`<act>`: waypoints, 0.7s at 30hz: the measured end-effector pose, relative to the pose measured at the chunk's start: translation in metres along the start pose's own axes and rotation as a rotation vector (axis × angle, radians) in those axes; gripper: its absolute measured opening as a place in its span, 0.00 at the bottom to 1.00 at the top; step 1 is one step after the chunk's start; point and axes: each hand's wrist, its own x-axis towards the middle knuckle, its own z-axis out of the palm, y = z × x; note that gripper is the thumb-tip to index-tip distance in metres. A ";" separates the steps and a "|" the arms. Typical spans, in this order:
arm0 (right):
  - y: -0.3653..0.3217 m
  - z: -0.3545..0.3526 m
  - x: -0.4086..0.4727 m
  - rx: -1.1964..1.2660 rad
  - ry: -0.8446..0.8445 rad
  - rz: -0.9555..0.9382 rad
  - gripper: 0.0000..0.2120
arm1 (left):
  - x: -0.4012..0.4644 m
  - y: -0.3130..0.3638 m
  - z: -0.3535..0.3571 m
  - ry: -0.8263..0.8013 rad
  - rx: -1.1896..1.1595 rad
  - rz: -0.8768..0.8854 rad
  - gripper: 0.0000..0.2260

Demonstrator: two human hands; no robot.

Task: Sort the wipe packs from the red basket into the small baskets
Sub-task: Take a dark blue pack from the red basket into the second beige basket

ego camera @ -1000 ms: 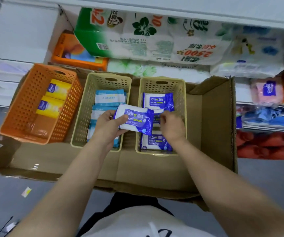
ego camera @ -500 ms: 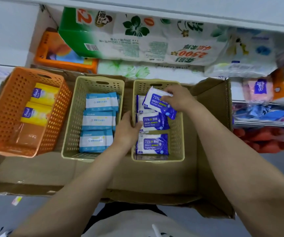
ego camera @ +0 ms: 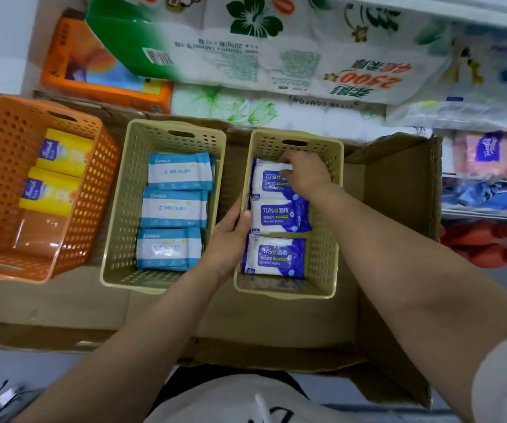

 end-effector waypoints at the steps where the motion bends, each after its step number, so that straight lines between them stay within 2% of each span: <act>1: 0.000 0.002 0.000 0.000 0.005 0.004 0.12 | 0.000 -0.001 0.000 -0.009 -0.002 0.001 0.19; 7: -0.005 0.004 -0.001 -0.075 0.051 0.035 0.14 | 0.001 -0.002 -0.001 -0.039 0.033 0.024 0.19; 14: -0.001 0.018 -0.012 -0.038 0.288 0.085 0.12 | 0.003 -0.002 -0.008 -0.073 0.074 -0.002 0.20; 21: -0.007 0.024 -0.012 -0.159 0.266 0.127 0.14 | 0.003 -0.002 -0.009 -0.093 0.134 0.028 0.20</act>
